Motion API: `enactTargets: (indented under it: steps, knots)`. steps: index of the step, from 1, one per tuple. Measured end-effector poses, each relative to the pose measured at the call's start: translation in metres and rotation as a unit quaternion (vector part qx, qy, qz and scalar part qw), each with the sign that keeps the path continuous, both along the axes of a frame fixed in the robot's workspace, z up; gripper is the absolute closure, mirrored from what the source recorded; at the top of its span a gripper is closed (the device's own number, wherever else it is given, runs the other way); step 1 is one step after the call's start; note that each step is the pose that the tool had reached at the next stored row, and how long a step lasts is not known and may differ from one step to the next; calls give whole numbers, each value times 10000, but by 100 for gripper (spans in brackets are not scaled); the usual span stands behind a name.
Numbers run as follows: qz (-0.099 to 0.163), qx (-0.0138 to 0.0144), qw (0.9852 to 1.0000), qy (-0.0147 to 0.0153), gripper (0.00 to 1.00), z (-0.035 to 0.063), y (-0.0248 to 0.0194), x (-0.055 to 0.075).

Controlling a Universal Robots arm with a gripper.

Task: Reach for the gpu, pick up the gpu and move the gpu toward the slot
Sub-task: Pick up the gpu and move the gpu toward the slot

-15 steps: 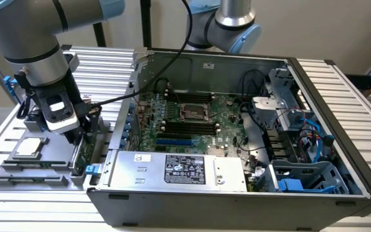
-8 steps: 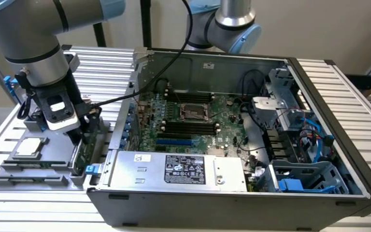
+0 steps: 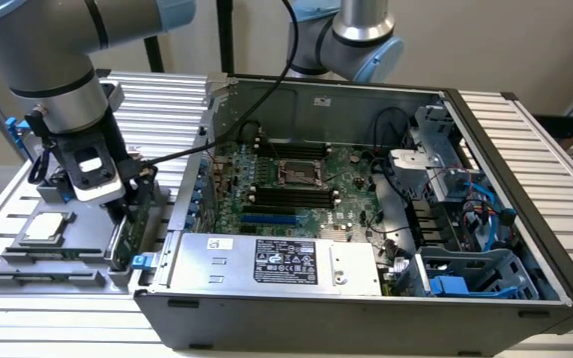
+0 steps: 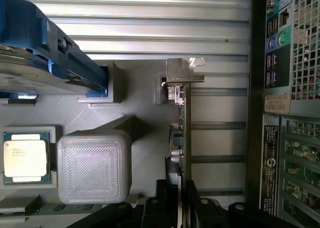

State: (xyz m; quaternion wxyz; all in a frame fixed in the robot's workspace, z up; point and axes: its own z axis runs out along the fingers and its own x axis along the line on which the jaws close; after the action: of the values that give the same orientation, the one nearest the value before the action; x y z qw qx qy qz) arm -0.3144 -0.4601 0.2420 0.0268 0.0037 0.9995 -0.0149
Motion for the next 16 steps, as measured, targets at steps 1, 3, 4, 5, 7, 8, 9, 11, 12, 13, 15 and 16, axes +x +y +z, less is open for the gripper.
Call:
enactTargets:
  steps: [1,3,4,5,7,8,9,11,12,13,15,16]
  knots:
    - [0,1,10000,14,74,0,-2,3]
    - [0,8,10000,31,74,1,-4,4]
    - [0,13,10000,38,74,1,-6,5]
    - [0,17,10000,46,74,1,-8,7]
    - [0,26,10000,59,74,2,-11,9]
    - [0,34,10000,65,74,3,-13,10]
    - [0,41,10000,71,74,4,-14,12]
    - [0,56,9999,83,74,5,-16,13]
    - [0,59,9999,91,74,5,-17,14]
    - [0,60,9999,102,74,6,-18,14]
    - [1,63,9999,124,74,8,-21,15]
    - [2,65,9999,134,74,8,-22,15]
